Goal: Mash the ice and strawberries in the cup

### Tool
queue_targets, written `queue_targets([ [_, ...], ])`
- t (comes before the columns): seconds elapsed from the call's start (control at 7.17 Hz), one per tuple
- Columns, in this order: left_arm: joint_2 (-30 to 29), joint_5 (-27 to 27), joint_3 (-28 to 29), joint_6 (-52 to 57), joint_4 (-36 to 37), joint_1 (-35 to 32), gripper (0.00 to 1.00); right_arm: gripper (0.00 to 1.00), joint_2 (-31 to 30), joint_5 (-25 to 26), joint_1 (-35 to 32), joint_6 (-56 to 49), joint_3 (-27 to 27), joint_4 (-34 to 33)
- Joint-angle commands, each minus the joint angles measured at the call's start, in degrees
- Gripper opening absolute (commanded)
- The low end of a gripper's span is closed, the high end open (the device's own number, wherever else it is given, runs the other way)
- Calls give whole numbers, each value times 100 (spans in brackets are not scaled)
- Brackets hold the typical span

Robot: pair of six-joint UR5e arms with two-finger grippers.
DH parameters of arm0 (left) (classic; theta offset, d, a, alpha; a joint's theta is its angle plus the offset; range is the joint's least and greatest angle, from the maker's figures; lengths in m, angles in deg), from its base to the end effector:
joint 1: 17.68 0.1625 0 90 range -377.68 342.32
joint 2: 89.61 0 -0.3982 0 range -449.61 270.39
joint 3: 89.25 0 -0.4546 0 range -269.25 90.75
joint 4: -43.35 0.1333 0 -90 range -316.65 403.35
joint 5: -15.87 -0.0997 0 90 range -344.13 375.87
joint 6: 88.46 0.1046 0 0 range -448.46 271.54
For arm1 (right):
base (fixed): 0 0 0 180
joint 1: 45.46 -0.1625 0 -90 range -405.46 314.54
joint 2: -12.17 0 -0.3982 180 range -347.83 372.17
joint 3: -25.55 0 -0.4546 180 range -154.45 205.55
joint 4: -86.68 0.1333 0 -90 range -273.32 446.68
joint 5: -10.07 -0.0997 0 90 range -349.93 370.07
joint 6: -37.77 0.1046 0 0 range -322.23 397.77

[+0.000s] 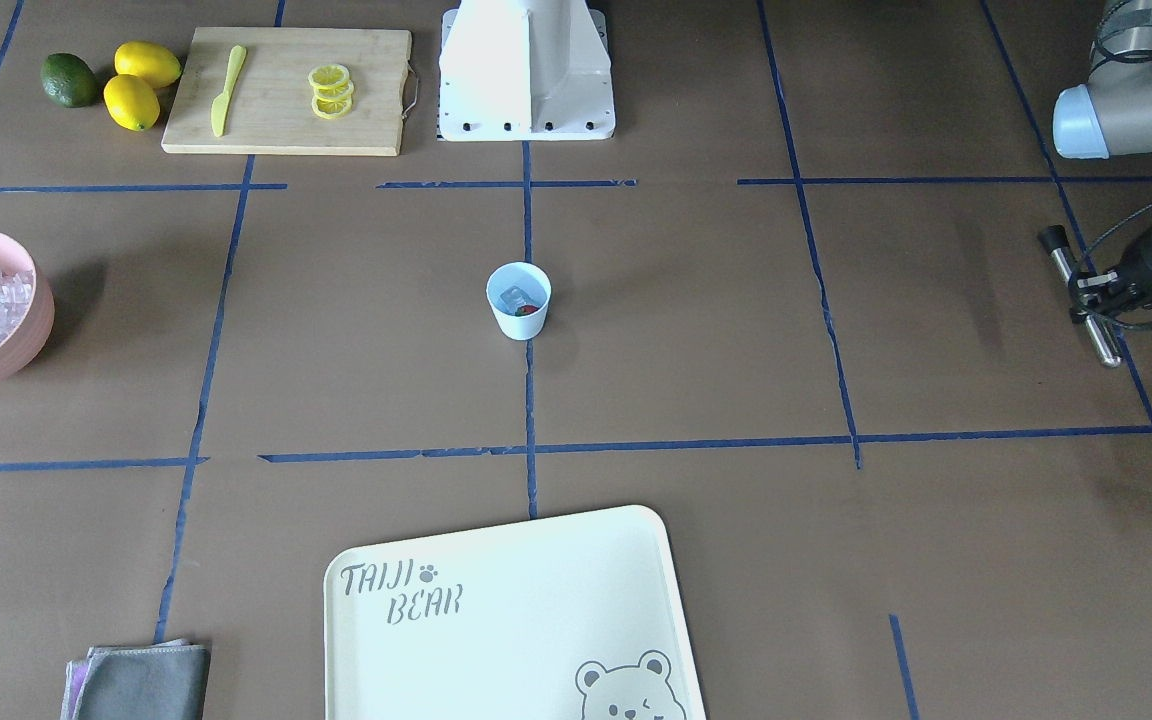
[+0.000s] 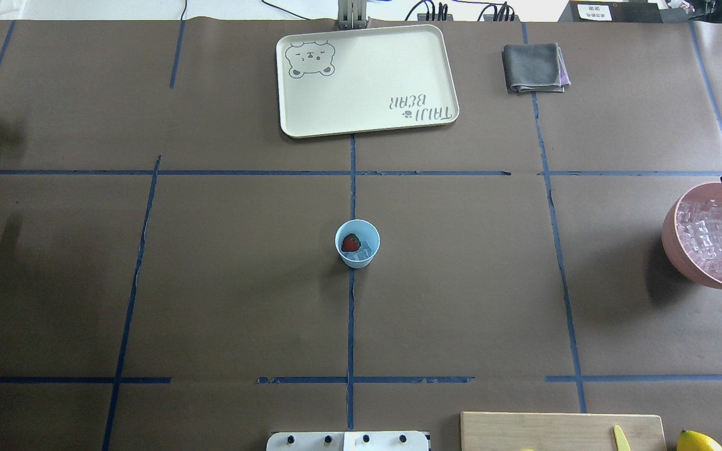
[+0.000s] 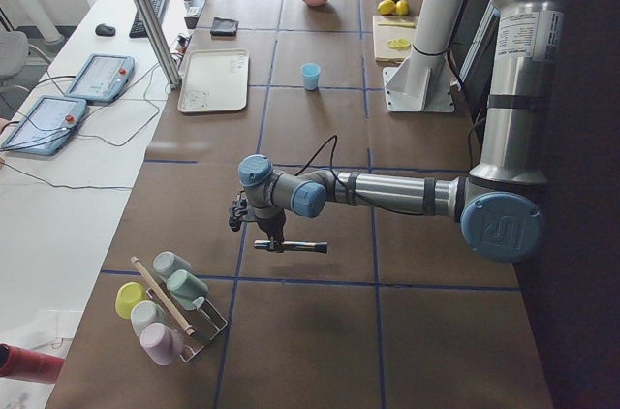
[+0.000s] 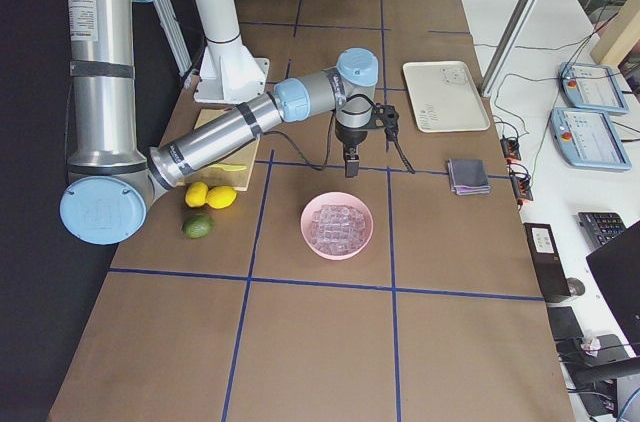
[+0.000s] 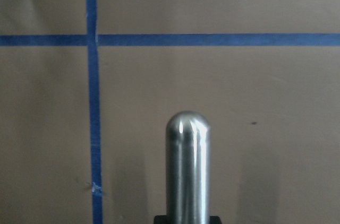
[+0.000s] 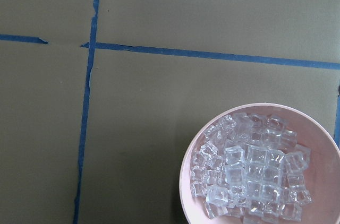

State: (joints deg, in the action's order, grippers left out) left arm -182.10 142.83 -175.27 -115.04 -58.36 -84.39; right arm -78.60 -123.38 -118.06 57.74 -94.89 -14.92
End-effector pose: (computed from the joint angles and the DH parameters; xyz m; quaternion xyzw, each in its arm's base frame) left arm 0.1665 -0.5649 0.6367 -0.0565 0.3219 0.0011 0.9451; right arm -0.0934 -0.5031 0.3769 0.0211 -0.3930 -0.0375 0.9185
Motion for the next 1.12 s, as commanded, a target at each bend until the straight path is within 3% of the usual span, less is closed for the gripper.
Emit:
queue_targets([
  [0.0, -41, -5, 173, 48, -24, 36, 0, 100, 6, 3, 9, 7, 3, 0],
  [0.98, -67, -40, 208, 109, -42, 273, 0, 100, 6, -5, 0, 7, -23, 0],
])
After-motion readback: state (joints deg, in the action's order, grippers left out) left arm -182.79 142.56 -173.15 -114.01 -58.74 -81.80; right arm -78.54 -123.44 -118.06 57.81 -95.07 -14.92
